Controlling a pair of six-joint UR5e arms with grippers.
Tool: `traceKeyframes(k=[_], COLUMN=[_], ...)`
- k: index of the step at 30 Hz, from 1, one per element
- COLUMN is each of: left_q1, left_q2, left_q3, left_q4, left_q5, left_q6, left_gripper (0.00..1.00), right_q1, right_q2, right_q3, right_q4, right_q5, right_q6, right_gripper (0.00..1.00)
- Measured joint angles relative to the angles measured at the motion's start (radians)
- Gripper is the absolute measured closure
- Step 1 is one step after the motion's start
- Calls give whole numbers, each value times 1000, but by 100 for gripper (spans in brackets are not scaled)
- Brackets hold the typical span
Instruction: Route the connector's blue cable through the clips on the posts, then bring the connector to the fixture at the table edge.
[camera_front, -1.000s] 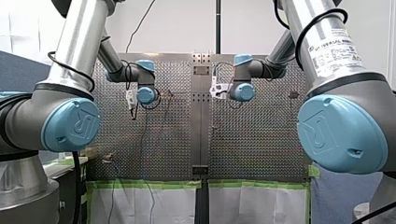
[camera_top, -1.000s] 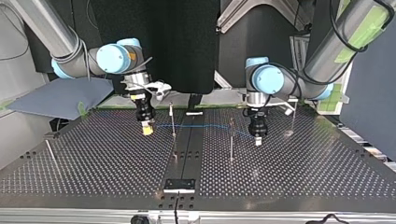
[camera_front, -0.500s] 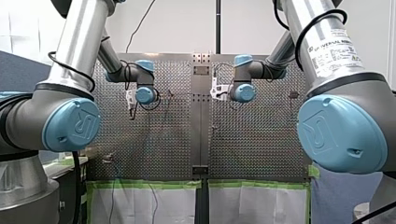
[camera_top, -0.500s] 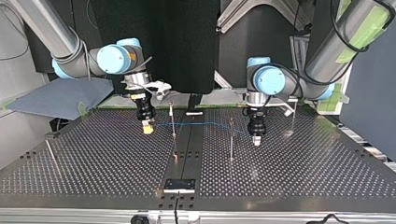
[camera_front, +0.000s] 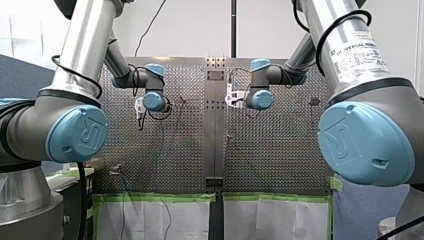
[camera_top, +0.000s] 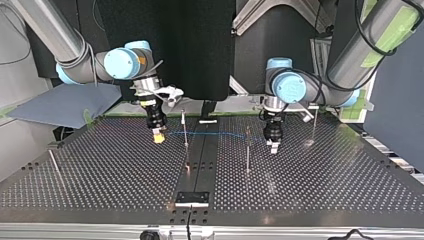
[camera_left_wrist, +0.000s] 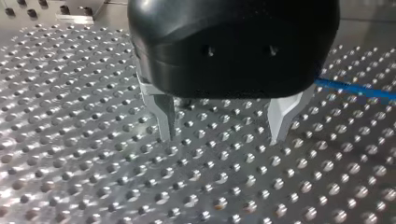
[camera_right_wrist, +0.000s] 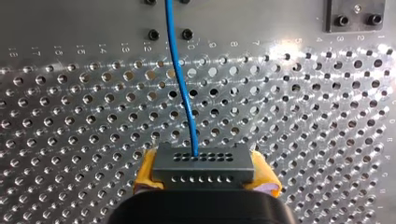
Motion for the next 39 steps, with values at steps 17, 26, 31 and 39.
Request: traceKeyframes(k=[17,26,31,39], left_q1=[-3,-11,-13,-20], left_q2=[82,116,145,175], left_q3=[-91,-145,-167,-182], left_q4=[25,27,27,20], left_q5=[142,178,177,177], left_q6=[-147,-165,-166,-166], left_gripper=[0,0,0,0], right_q1=[0,0,0,3], right_q2=[0,-1,-1,-1], right_q3=[0,0,0,0], right_q4=[9,13,17,19], right_q5=[-8,-8,-8,-8], right_q6=[-1,-2,-2,-2], right_gripper=[100,100,100,100])
